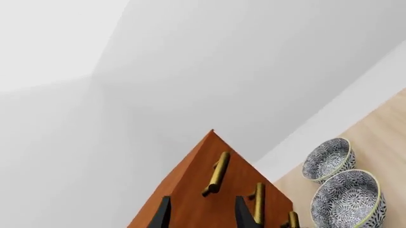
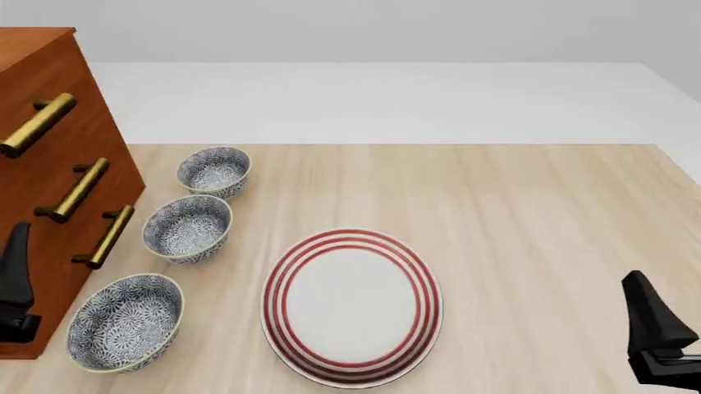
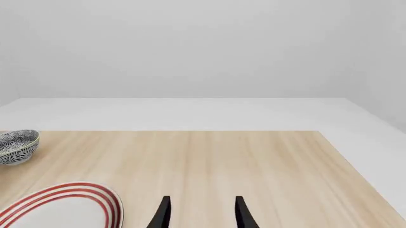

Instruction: Open the top drawer of the cabinet.

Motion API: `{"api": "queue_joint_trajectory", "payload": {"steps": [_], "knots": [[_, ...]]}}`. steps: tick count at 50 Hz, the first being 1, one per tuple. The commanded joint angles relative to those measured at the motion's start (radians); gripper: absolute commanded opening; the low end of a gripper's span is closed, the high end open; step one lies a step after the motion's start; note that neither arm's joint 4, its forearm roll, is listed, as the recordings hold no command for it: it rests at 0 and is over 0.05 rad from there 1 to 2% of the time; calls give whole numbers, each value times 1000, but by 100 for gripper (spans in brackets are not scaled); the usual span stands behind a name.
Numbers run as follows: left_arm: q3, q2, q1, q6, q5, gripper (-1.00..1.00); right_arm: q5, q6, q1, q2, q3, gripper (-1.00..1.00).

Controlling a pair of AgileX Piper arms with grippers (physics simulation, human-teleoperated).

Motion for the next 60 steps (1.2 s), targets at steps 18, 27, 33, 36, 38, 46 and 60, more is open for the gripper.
{"api": "queue_joint_trajectory", "payload": {"steps": [18, 27, 33, 36, 38, 46, 60], "knots": [[19, 242, 6, 130, -264, 100, 0, 0, 0, 0, 0, 100], [42, 362, 14, 165, -386, 100, 0, 0, 0, 0, 0, 100], [62, 440, 16, 193, -468, 100, 0, 0, 0, 0, 0, 100], [78, 493, 12, 217, -527, 100, 0, 0, 0, 0, 0, 100], [80, 515, 13, 225, -546, 100, 0, 0, 0, 0, 0, 100], [66, 594, 39, 251, -616, 100, 0, 0, 0, 0, 0, 100], [22, 710, 69, 300, -693, 100, 0, 0, 0, 0, 0, 100]]}}
